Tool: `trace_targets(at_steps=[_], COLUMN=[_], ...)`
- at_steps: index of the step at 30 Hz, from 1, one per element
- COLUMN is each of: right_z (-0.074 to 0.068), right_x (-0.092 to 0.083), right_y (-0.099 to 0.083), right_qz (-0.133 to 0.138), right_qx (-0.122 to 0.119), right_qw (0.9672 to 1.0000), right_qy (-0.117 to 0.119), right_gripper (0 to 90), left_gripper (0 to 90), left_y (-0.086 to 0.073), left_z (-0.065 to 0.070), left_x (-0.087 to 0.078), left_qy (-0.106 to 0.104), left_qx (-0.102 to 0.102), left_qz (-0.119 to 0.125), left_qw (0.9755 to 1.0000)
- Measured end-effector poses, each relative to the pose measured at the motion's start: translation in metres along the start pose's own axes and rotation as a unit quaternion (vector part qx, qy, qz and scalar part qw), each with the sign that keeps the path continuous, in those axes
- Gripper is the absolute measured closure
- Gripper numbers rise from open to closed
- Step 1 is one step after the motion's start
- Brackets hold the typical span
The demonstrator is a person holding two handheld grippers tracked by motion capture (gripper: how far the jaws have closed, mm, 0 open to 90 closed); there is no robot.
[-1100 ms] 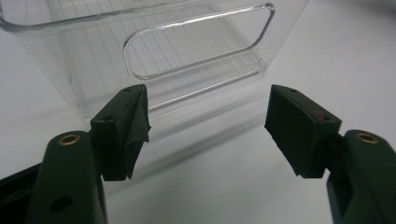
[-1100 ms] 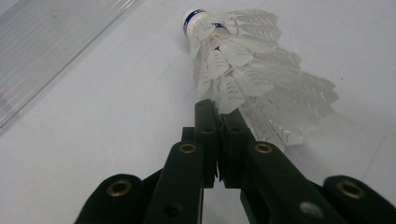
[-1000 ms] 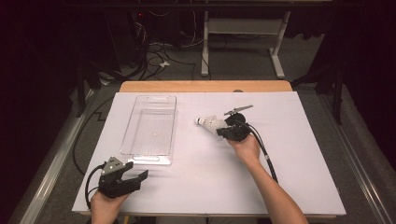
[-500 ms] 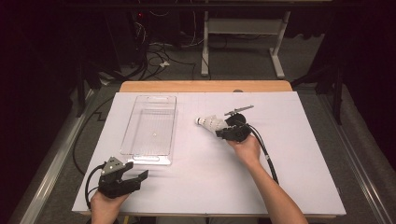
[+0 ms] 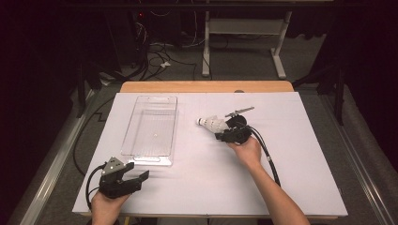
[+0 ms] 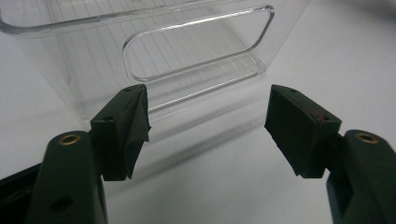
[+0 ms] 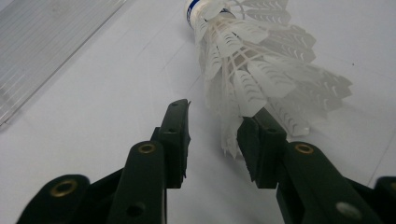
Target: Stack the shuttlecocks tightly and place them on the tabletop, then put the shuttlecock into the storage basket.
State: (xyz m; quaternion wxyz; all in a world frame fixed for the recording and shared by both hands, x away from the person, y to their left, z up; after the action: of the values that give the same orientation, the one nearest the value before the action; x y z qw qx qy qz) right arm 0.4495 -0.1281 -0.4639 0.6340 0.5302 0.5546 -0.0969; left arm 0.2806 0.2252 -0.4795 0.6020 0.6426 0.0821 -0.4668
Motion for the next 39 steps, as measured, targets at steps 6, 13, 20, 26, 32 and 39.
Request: trace_targets(at_steps=[6, 13, 20, 26, 32, 39], right_z=[-0.004, -0.006, -0.006, -0.007, -0.006, -0.005], right_x=[-0.001, 0.002, 0.005, 0.008, 0.013, 0.015], right_y=[0.0, 0.001, 0.001, 0.002, 0.003, 0.004], right_qz=[0.002, 0.004, 0.006, 0.009, 0.018, 0.025], right_qx=[-0.006, -0.013, -0.016, -0.016, -0.012, -0.008], right_qw=[1.0, 0.9998, 0.9998, 0.9997, 0.9996, 0.9994], right_qy=[-0.007, -0.012, -0.014, -0.016, -0.02, -0.024], right_gripper=[59.9, 57.9, 57.3, 56.4, 55.9, 55.5], left_gripper=[31.1, 31.1, 31.1, 31.1, 31.2, 31.1], left_y=[-0.002, -0.001, -0.002, -0.002, -0.001, -0.001], left_z=[-0.002, -0.001, -0.001, -0.001, 0.001, 0.001], left_x=[-0.003, -0.002, -0.002, -0.003, -0.002, -0.002], left_qy=[-0.005, -0.005, -0.005, -0.005, -0.003, -0.002], left_qx=[-0.004, -0.001, -0.003, -0.003, 0.002, 0.003], left_qz=[0.005, 0.003, 0.003, 0.004, 0.002, 0.001], left_qw=[1.0, 1.0, 1.0, 1.0, 1.0, 1.0])
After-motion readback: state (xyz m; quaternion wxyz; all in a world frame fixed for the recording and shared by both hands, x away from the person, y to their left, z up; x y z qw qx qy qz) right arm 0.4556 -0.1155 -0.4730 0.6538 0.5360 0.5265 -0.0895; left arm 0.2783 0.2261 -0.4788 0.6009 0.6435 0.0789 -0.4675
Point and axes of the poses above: each handheld gripper's, and its own axes: x roughly forward along the jaws, y roughly out of its top, z roughly to its right, the point moved 3 cm from there along x, roughly forward along the jaws, and after that the axes turned 5 degrees about -z, right-handed, at the moved point
